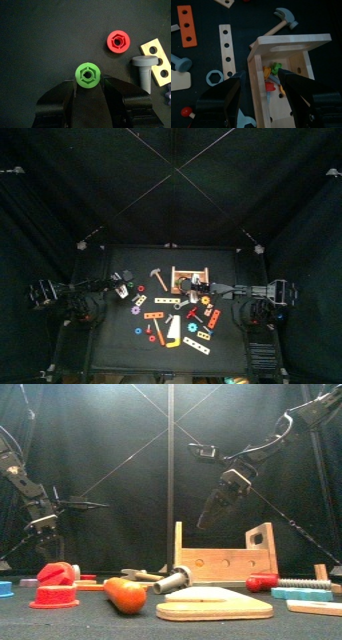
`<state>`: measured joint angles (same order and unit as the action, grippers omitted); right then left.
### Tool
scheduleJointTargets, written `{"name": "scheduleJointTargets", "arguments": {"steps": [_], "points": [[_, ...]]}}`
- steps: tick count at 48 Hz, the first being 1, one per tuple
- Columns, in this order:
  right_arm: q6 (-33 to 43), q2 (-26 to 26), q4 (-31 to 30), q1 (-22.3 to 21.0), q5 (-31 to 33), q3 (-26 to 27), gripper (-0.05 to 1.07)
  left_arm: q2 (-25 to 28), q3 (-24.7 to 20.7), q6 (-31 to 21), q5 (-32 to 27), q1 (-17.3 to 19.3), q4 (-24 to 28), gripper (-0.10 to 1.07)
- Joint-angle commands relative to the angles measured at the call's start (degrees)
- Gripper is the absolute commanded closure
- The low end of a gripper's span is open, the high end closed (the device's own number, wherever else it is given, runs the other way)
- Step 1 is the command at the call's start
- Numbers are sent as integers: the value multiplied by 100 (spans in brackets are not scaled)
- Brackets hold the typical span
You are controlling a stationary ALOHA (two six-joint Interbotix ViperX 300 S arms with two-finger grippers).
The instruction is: Place green nut into toolbox
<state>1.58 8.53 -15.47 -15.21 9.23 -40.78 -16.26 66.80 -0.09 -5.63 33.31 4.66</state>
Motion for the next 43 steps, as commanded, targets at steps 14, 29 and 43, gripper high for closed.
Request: {"name": "scheduleJointTargets", "arguments": {"steps": [14, 29, 43], "points": [[-9, 896, 9, 167, -26, -70, 14, -457, -492, 0, 53, -501, -176, 38], [9, 1907, 53, -18, -26, -809, 14, -615, -1380, 18, 817, -1441, -176, 38], [0, 2575, 492, -193, -26, -1556, 14, 387, -2153, 26, 2250, -1652, -158, 38]]}}
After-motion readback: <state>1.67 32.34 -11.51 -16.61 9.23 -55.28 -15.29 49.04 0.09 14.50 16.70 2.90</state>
